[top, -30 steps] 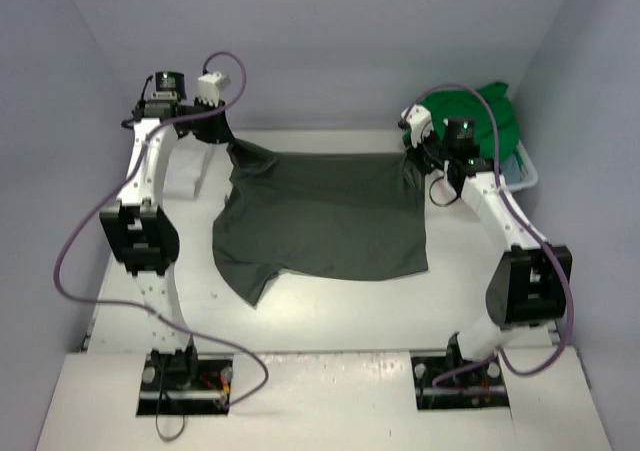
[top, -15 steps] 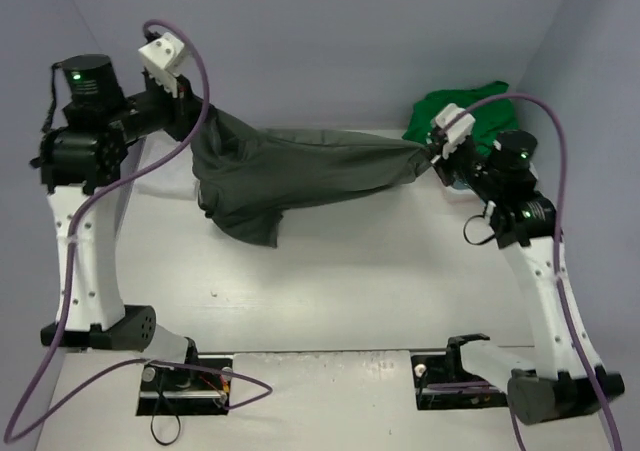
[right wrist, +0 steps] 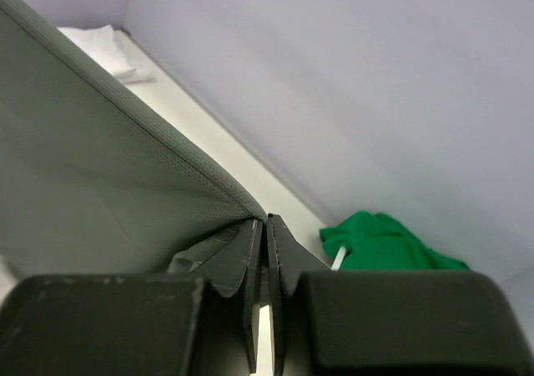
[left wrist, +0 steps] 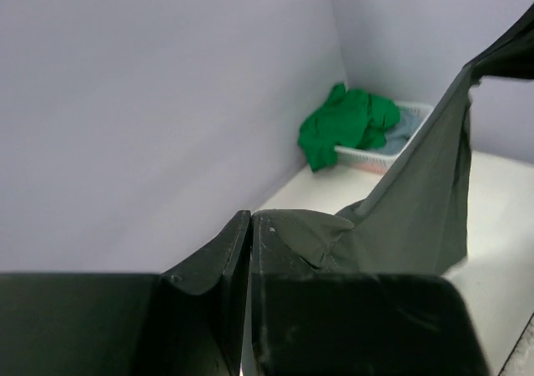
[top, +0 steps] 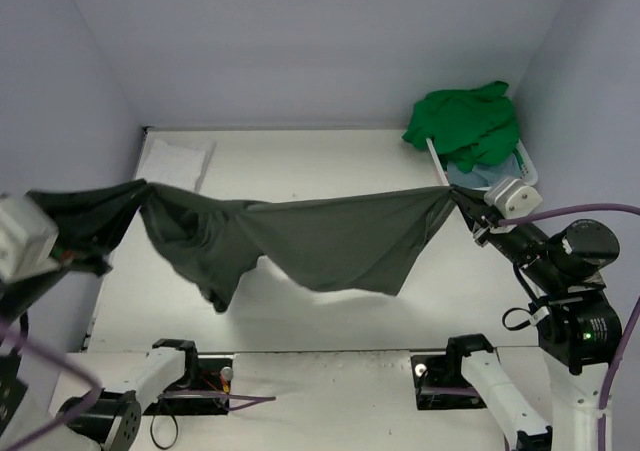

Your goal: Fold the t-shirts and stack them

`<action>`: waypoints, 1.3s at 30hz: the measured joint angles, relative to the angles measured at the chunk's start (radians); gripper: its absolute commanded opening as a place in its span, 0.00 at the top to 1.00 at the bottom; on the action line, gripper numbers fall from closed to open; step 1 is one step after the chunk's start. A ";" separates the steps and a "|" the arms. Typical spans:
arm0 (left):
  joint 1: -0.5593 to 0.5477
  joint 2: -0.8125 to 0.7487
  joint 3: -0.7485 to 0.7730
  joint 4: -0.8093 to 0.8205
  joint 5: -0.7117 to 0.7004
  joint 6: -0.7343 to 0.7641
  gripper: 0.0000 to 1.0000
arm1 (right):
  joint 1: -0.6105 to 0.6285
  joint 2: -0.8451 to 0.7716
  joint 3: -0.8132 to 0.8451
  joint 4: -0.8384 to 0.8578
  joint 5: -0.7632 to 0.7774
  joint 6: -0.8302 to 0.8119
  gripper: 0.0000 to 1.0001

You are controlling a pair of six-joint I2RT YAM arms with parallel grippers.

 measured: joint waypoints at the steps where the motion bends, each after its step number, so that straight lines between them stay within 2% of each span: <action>1: 0.001 -0.026 0.014 0.001 0.004 -0.006 1.00 | 0.000 -0.008 -0.006 -0.013 0.000 -0.001 1.00; 7: 0.016 -0.111 0.049 0.002 0.024 -0.029 1.00 | 0.000 -0.061 -0.040 -0.068 0.008 -0.007 1.00; 15: 0.025 -0.097 0.010 0.040 0.053 -0.074 1.00 | 0.000 -0.131 -0.076 -0.060 0.035 0.000 1.00; 21: 0.025 -0.101 -0.208 0.087 0.074 -0.060 1.00 | 0.000 -0.132 -0.078 -0.063 0.035 -0.003 1.00; 27: 0.025 -0.037 -0.417 0.100 0.065 0.006 1.00 | 0.000 -0.112 -0.122 -0.064 0.052 -0.053 1.00; 32: 0.025 0.064 -0.513 0.126 0.039 0.068 1.00 | 0.000 -0.016 -0.188 -0.060 0.065 -0.100 1.00; 39: 0.023 0.281 -0.639 0.225 0.016 0.105 1.00 | 0.000 0.172 -0.293 0.012 0.076 -0.151 1.00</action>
